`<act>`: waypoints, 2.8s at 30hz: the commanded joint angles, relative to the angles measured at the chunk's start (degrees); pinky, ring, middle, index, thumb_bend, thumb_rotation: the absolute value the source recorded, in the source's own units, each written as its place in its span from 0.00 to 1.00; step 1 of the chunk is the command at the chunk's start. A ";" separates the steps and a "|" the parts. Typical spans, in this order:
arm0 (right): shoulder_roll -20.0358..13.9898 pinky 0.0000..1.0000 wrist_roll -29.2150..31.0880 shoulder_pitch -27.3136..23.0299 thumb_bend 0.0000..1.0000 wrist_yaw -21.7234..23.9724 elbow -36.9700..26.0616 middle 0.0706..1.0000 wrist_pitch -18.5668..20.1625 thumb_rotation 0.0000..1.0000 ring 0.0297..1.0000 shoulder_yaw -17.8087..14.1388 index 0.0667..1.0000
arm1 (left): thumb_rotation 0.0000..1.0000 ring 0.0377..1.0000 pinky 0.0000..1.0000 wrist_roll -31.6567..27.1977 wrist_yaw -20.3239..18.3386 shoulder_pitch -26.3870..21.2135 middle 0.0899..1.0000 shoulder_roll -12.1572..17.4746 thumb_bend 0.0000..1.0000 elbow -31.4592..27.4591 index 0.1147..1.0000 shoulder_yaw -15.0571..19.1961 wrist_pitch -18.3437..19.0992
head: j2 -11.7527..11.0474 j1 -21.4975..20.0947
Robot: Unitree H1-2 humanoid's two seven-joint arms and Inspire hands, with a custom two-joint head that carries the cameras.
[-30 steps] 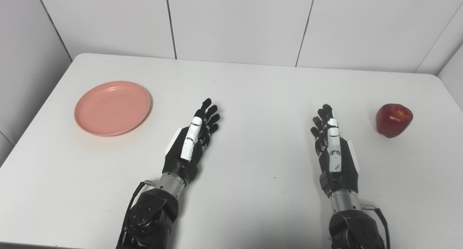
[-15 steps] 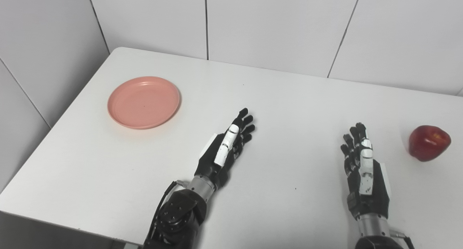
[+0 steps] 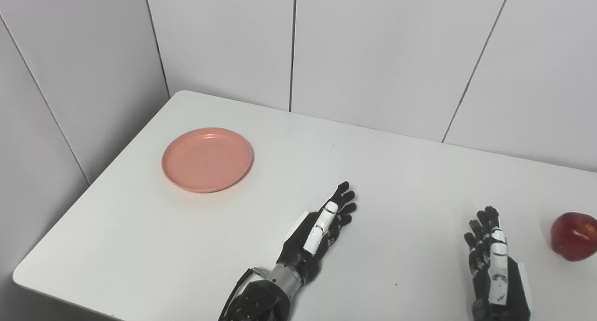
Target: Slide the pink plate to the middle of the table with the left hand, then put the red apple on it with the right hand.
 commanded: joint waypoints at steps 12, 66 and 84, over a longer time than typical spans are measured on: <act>0.61 1.00 -1.04 -0.72 0.23 -0.04 -3.07 1.00 -2.86 1.00 1.00 -0.12 1.00 | 1.00 0.98 0.98 0.02 -0.14 -2.05 1.00 -0.19 0.42 -1.87 1.00 1.23 -1.48 | 0.19 0.53; -0.07 1.00 -0.66 -1.68 0.17 0.50 -2.12 1.00 -1.98 1.00 1.00 -0.53 1.00 | 1.00 0.93 0.93 -5.59 2.79 -19.99 0.94 11.12 0.41 -7.64 0.92 18.97 6.05 | -1.67 3.35; -0.43 1.00 1.02 -1.67 0.17 1.02 -2.50 1.00 -1.31 1.00 1.00 -0.81 1.00 | 1.00 0.94 0.94 -10.05 2.27 -25.17 0.95 18.65 0.40 1.59 0.93 26.28 1.83 | -1.81 4.46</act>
